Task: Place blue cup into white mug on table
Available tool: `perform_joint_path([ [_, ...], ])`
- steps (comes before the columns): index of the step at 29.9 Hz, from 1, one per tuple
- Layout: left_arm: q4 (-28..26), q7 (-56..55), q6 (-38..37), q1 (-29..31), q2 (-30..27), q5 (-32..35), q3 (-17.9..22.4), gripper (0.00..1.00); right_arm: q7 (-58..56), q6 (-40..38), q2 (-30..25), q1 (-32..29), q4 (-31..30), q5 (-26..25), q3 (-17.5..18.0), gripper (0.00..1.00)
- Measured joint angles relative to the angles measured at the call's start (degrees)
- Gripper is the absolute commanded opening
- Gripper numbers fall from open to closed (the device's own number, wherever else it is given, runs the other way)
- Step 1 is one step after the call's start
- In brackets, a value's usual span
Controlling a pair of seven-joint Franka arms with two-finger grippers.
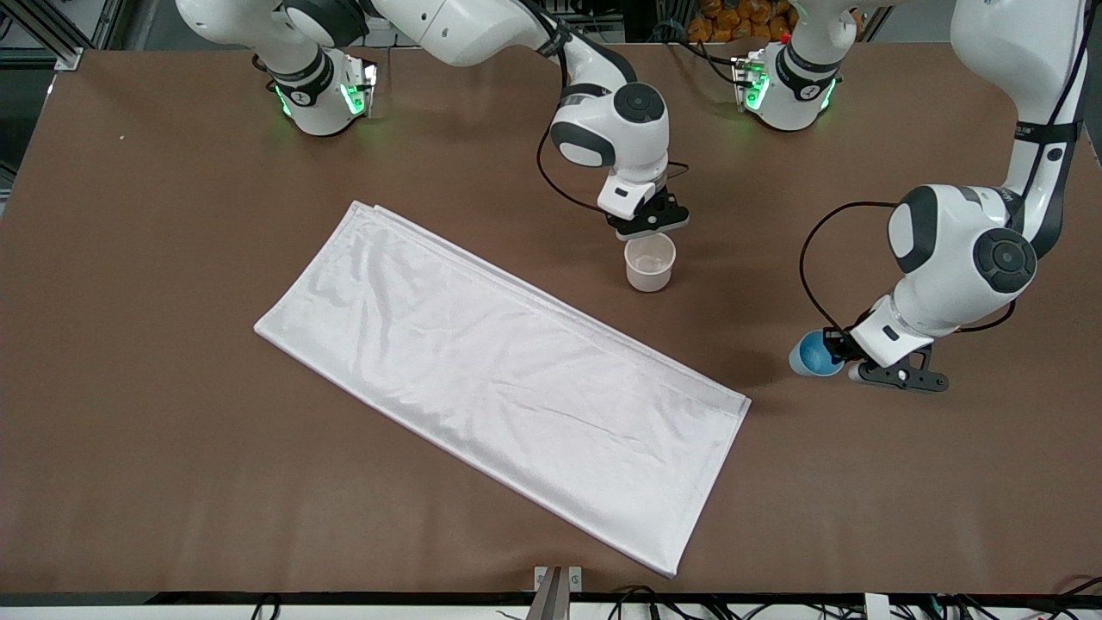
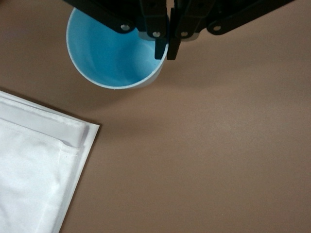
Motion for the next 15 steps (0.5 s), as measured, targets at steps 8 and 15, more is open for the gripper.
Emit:
perform_joint_path([
  [8,-0.7,0.0,0.0,0.0,-0.7,0.0,0.0,0.00,2.9,-0.2,0.1,0.1,0.9,0.0,0.0,1.00],
  [15,-4.2,-2.2,-0.2,0.0,-3.9,0.0,-1.3,0.00,5.0,-4.1,-0.9,0.2,2.9,0.0,0.0,1.00],
])
